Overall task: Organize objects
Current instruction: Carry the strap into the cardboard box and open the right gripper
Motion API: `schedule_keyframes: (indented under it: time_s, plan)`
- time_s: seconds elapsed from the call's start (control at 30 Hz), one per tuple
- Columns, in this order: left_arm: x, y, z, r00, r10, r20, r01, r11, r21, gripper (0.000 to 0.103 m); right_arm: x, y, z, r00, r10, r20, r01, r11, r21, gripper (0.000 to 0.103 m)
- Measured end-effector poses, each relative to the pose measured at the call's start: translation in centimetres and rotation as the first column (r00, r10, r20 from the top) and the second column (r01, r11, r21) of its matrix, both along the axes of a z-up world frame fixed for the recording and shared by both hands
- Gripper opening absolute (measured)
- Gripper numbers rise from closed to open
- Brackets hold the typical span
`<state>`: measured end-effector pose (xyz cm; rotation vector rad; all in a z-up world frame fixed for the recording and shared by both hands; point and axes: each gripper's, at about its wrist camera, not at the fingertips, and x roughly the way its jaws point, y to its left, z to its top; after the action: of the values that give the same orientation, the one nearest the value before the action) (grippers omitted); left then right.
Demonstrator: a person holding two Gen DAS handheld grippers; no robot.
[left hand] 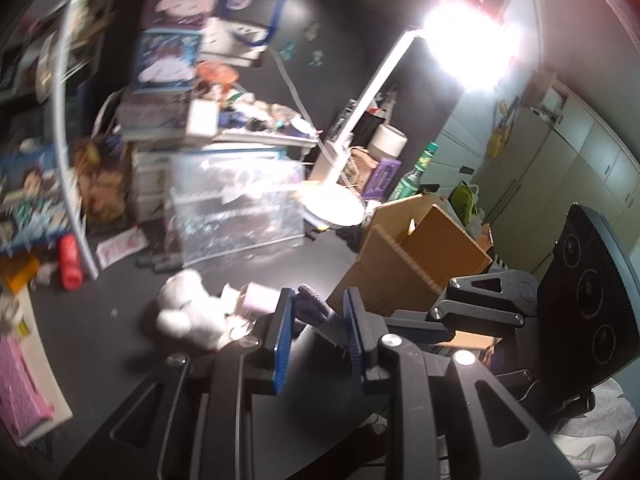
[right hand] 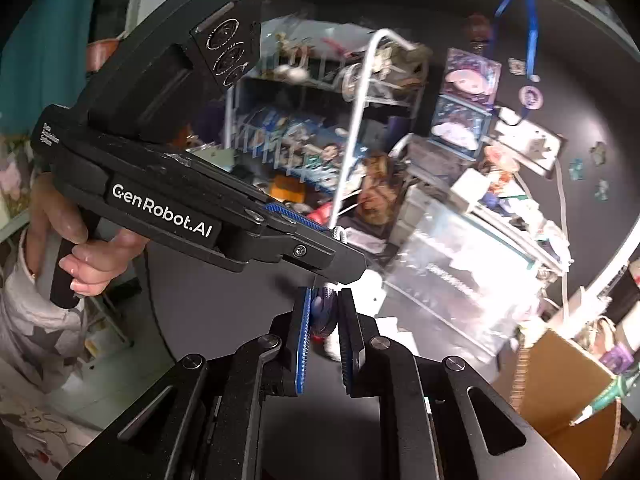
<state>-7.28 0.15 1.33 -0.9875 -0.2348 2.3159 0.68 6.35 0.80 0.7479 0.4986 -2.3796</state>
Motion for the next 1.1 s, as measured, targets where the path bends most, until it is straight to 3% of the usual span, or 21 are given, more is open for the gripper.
schedule_keyframes:
  time_s: [0.37,0.73,0.83,0.9,1.03,1.1]
  plan:
    - [-3.7,10.5,3.0,0.990,-0.137,0.008,0.137,0.985,-0.104,0.022,-1.1,8.4,3.2,0.989,-0.138,0.046,0.140,0.989,-0.056,0.009]
    - [-6.7,19.1,1.1,0.978,-0.184,0.099,0.201,0.957,-0.210,0.022,-2.0,16.5,1.8,0.963,-0.231,0.138,0.242,0.968,-0.066,0.009]
    - [-7.0,20.4,0.5,0.977,-0.184,0.110,0.207,0.946,-0.248,0.035,-2.1,17.5,1.0,0.955,-0.237,0.175,0.249,0.967,-0.048,0.012]
    - [-7.1,20.8,0.4,0.979,-0.175,0.101,0.197,0.941,-0.274,0.059,-2.2,17.8,0.5,0.951,-0.243,0.192,0.254,0.967,-0.032,0.013]
    - [-6.8,20.9,0.7,0.983,-0.166,0.073,0.181,0.933,-0.311,0.076,-2.4,18.3,-0.3,0.944,-0.251,0.216,0.257,0.966,-0.001,0.032]
    - [-6.5,20.7,0.9,0.984,-0.167,0.055,0.176,0.929,-0.325,0.083,-2.4,18.5,-0.5,0.943,-0.253,0.216,0.259,0.966,0.004,0.032]
